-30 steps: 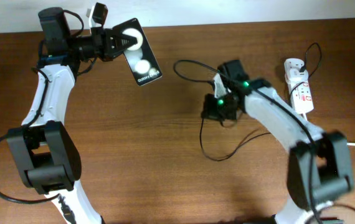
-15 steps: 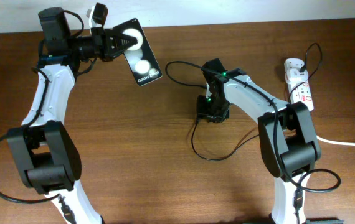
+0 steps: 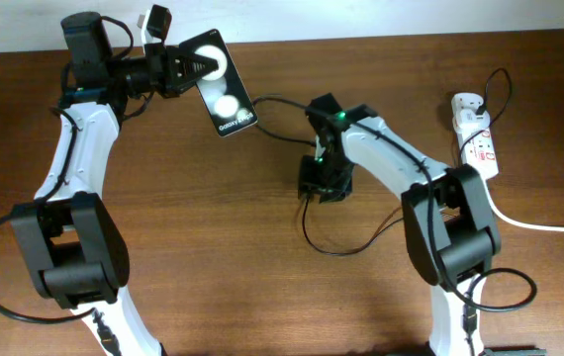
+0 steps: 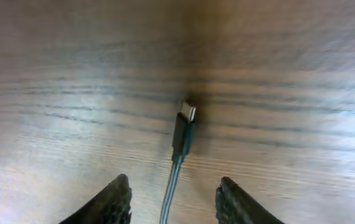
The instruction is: Plug charger to phone and switch on socket
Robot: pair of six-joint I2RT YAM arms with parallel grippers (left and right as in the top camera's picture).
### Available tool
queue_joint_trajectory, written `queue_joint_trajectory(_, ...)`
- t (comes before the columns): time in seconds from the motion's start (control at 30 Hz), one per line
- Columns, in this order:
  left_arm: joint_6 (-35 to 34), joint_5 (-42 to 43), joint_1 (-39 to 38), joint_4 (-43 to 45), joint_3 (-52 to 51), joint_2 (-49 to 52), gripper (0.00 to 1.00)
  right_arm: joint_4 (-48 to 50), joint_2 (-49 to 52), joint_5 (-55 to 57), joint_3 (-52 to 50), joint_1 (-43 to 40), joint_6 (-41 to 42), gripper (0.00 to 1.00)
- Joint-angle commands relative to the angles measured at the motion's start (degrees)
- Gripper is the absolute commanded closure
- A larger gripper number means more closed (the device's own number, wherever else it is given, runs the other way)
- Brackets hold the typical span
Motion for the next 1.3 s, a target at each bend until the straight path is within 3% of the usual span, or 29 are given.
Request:
queue_joint_trajectory(0.0,0.72,1.57,-0.02,0.15,0.35,-0.13,1.0,2.23,0.59,2.27,-2.1,1.6,5.46,0.58)
queue_joint_trajectory(0.1,0.72,1.57,-0.02,0.15,0.35,-0.13,1.0,4.07,0.59,4.79,-2.21,2.8,9.99,0.67)
queue_joint_trajectory(0.37,0.72,1.57,-0.02,0.15,0.35,-0.13,1.0,9.22,0.59,5.57,-5.57,3.56,10.49,0.69)
queue_joint_trajectory(0.4,0.72,1.57,-0.02,0.15,0.35,-0.13,1.0,9.33,0.59,5.84,-5.57,3.56,10.49,0.73)
queue_joint_trajectory(0.47,0.72,1.57,-0.02,0.15,0.35,-0.13,1.0,9.6,0.59,6.6,-5.57,3.54,10.19,0.96)
queue_joint_trajectory(0.6,0.72,1.57,-0.02,0.15,0.35,-0.13,1.0,10.03,0.04,2.27,-4.31,1.92,-0.26,0.96)
queue_joint_trajectory(0.63,0.72,1.57,-0.02,0.15,0.35,-0.13,1.0,10.34,-1.57,-7.43,-2.91,-0.11,-11.08,0.96)
queue_joint_trajectory(0.8,0.72,1.55,-0.02,0.15,0.35,-0.13,1.0,14.86,-16.2,-38.42,-2.6,-9.55,-29.11,0.96)
queue_joint_trajectory(0.93,0.72,1.57,-0.07,0.13,0.35,-0.13,1.0,12.17,-23.87,-52.04,-2.67,-14.05,-33.7,0.96)
queue_joint_trajectory(1.03,0.72,1.57,-0.94,0.15,0.35,-0.13,1.0,5.49,-25.55,-52.48,-2.67,-14.1,-37.42,0.96)
queue_joint_trajectory(1.1,0.72,1.57,-1.05,0.15,0.35,-0.13,1.0,-2.16,-27.63,-52.68,-2.8,-14.1,-44.52,0.96)
queue_joint_trajectory(1.27,0.72,1.57,-3.28,0.15,0.35,-0.13,1.0,3.52,-29.03,-56.85,-14.16,-14.14,-43.54,0.96)
